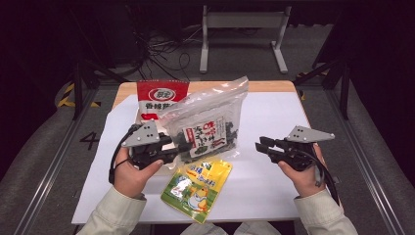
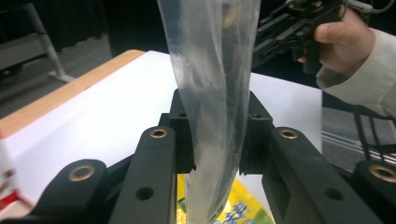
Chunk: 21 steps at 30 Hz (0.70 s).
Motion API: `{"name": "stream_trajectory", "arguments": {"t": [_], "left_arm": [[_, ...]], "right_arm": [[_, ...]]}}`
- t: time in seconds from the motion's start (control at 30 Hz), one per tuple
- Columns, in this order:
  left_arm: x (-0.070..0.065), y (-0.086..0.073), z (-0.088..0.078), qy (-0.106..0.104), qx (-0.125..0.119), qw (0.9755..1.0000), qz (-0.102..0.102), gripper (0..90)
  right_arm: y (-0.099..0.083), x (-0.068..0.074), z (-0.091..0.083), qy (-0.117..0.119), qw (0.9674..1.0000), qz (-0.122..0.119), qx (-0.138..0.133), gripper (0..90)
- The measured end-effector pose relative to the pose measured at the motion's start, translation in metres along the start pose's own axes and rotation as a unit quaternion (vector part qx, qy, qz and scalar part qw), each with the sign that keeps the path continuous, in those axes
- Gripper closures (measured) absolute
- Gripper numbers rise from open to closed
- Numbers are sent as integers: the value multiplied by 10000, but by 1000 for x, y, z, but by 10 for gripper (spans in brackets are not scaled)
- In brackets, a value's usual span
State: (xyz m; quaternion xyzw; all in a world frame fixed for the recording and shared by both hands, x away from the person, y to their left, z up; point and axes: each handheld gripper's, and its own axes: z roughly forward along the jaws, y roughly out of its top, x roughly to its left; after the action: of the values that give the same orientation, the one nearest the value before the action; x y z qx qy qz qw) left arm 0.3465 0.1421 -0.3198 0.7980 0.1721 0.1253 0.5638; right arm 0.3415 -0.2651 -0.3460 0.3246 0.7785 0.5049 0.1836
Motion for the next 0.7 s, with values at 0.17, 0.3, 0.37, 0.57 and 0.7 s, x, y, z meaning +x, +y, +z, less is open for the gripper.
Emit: {"name": "stream_trajectory", "arguments": {"t": [0.17, 0.3, 0.37, 0.57, 0.7], "left_arm": [[9, 0, -14, 242, 88, 9996, 89, 724], [14, -1, -23, 472, 72, 9988, 133, 723], [16, 0, -26, 533, 49, 9984, 170, 723], [18, 5, -35, 701, 84, 9972, 245, 723], [24, 6, -42, 816, 195, 9961, 278, 722]], "right_arm": [[-2, -8, -3, -147, 9999, 20, 65, 677], [-3, -13, -4, -243, 9996, -28, 168, 670], [-4, -14, -4, -264, 9994, -18, 218, 669], [-6, -20, -4, -267, 9992, 55, 308, 656], [-8, -24, -5, -322, 9988, 95, 362, 651]]}}
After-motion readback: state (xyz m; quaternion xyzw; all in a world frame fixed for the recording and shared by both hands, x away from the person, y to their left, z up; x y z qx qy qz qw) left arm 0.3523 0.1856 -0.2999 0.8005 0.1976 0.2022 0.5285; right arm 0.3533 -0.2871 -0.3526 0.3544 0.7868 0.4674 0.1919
